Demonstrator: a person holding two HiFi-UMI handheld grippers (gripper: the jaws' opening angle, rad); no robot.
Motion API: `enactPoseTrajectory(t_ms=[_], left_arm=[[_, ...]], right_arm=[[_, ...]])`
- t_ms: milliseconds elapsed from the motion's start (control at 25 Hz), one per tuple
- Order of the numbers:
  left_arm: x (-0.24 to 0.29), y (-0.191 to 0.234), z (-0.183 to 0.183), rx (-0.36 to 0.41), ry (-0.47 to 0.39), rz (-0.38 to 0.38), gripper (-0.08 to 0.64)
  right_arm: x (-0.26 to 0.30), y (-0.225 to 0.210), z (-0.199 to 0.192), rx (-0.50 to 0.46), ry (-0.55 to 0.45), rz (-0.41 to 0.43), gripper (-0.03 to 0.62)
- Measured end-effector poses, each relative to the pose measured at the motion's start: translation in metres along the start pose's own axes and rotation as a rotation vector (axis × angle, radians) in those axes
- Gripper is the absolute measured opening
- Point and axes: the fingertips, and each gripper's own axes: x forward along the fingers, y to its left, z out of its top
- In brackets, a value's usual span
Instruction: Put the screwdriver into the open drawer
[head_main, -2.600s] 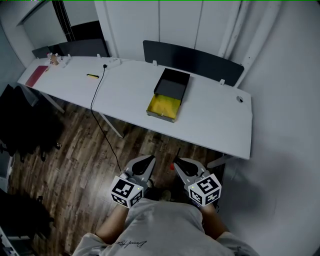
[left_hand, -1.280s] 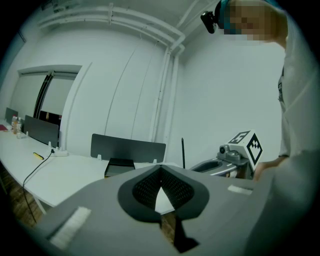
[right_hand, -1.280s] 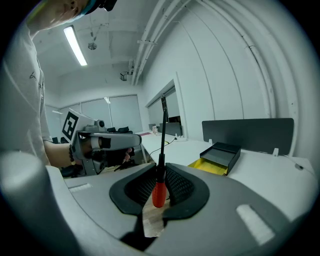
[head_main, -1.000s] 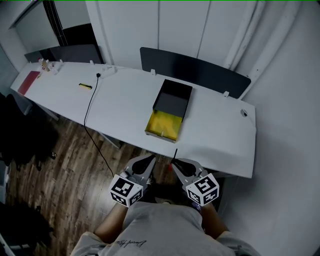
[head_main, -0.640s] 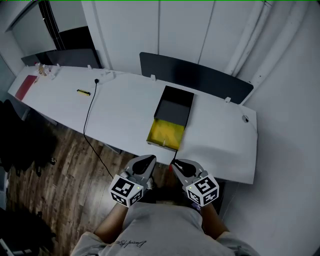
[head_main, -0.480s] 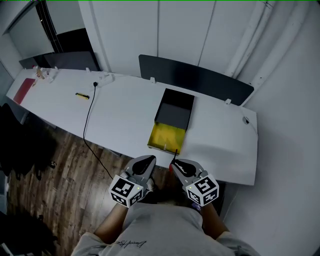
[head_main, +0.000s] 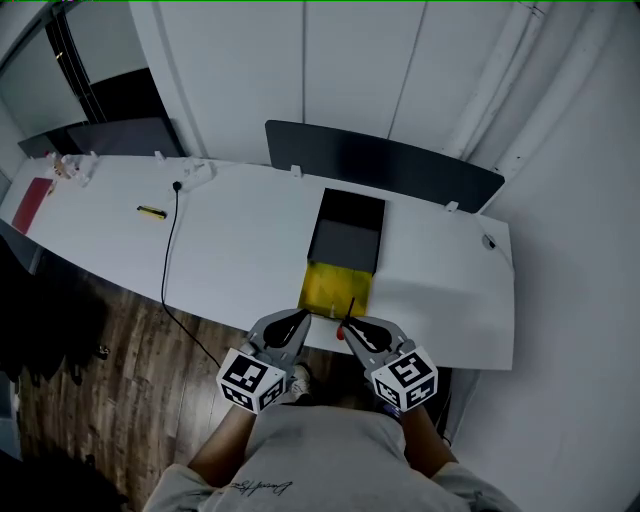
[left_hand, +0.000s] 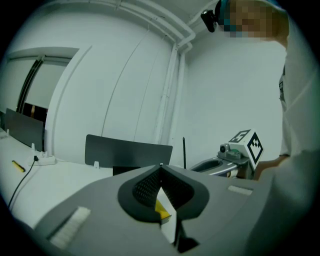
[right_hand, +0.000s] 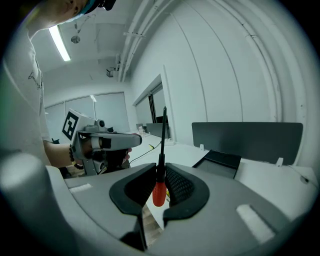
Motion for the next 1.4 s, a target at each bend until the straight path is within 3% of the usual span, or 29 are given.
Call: enactPoseTrajectory(t_ms=[520, 760, 1400], left_arm=[[0.029, 0.046, 0.008, 0.012, 0.018, -0.087, 0.000], [0.037, 0.063, 0.010, 0.008, 0.016, -0.091, 0.000], [0.060, 0.057, 0.008, -0.029, 0.050, -0.086, 0.001]], right_arm=[[0.041, -0.026, 0.021, 0.019, -0.009, -0.088, 0.074], [0.051, -0.037, 0.031, 0.005, -0.006, -0.111, 0.074], [0.043, -0.068, 0.038, 0.021, 0.021, -0.108, 0.071]])
